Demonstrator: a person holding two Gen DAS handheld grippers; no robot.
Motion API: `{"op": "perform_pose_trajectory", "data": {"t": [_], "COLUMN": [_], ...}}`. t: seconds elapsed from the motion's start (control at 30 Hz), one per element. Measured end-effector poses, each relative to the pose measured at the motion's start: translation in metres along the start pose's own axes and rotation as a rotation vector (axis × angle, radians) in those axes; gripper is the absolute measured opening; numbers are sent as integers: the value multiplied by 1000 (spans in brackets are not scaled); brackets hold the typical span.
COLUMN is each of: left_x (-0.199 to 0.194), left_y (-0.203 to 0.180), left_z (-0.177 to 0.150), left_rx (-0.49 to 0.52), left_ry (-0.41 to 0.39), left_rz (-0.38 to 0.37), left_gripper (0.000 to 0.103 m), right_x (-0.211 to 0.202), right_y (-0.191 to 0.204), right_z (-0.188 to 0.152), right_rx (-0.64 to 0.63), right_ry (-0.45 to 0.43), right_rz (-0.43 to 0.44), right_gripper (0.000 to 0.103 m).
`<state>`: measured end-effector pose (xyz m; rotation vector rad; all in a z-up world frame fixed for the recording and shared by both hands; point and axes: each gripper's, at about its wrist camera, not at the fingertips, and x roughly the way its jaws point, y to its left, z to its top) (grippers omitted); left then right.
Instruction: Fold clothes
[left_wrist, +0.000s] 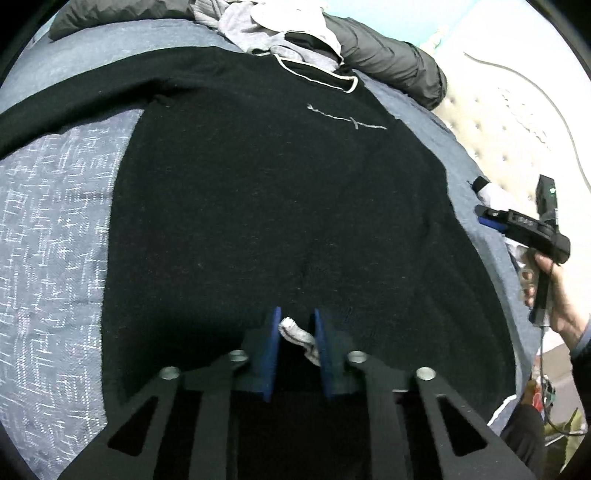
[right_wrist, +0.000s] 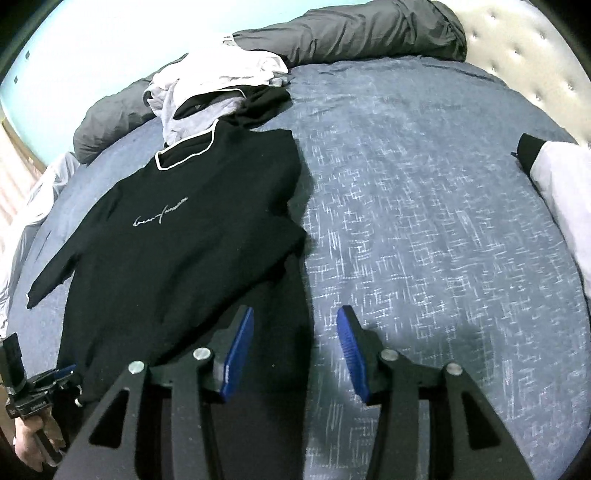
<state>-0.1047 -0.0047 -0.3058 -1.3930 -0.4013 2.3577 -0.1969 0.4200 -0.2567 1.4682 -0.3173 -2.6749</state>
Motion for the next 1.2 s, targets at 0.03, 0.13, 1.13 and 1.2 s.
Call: {"op": "perform_pose_trajectory", "data": {"t": [0.03, 0.13, 1.13, 1.2], "left_x": [-1, -9, -23, -22], "left_y": [-2, -8, 37, 34], "left_z": [0, -1, 0, 1], "left_rx": [8, 44, -47, -42], "left_ry": [-2, -13, -28, -27], "left_rz": [-2, -2, 29, 21], "left_gripper": [5, 4, 4, 4], "right_x": [2, 6, 79, 72], "right_y": [-1, -3, 22, 22], "right_z": [0, 0, 36, 37], "right_rx": [3, 13, -209, -202], "right_ry": [1, 2, -12, -45], "right_rz": [-1, -7, -101, -112], "right_gripper": [48, 48, 16, 9]}}
